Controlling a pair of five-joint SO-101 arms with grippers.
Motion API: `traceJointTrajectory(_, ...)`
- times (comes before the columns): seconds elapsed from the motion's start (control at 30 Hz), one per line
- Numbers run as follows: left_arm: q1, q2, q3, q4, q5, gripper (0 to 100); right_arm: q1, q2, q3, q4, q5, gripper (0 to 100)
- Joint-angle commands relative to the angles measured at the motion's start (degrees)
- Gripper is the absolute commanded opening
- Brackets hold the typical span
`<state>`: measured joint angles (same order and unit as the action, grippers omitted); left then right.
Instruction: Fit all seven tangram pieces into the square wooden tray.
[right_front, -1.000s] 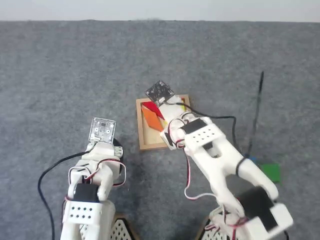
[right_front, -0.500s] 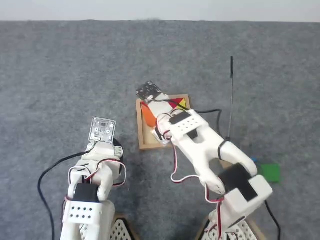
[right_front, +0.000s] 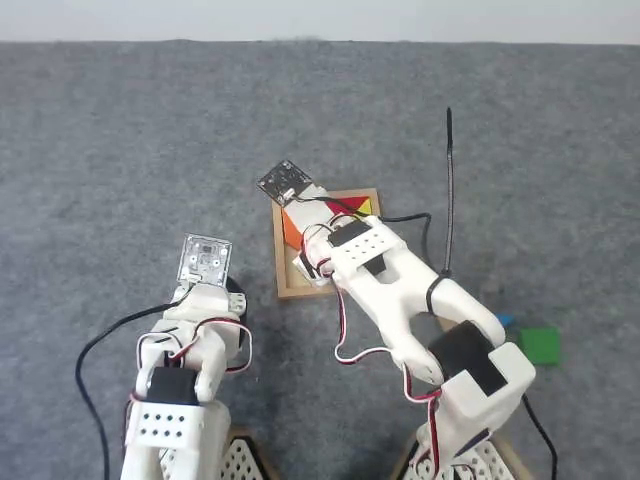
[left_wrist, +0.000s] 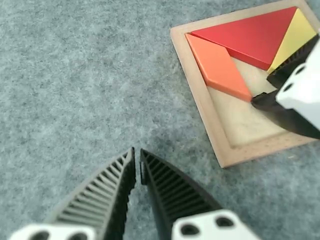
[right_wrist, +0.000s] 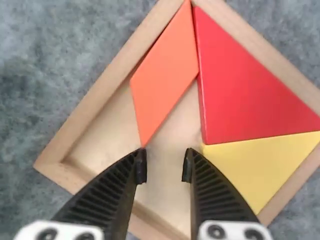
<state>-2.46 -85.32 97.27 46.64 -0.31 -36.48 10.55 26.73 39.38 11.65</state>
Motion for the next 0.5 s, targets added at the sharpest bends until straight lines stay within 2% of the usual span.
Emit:
traceJointTrajectory(0.0,-0.26,-0.7,-0.48,0.09,0.35,2,-0.57,-10.95,-1.58,5.85,0.09,11.3)
traceJointTrajectory(0.1,-0.26,-0.7,-0.48,0.09,0.35,2,1.45,-22.29,1.14,11.91,-0.35,11.3)
traceJointTrajectory(0.23,-0.26,-0.7,-0.48,0.09,0.35,2,7.78,-37.93,7.38,18.77,-0.62,11.5)
traceJointTrajectory(0.37,-0.26,-0.7,-0.48,0.09,0.35,2,18.51,-49.27,13.71,25.89,-0.62,11.6)
traceJointTrajectory(0.47,-0.26,-0.7,-0.48,0.09,0.35,2,26.95,-52.0,18.11,29.41,-0.09,11.6)
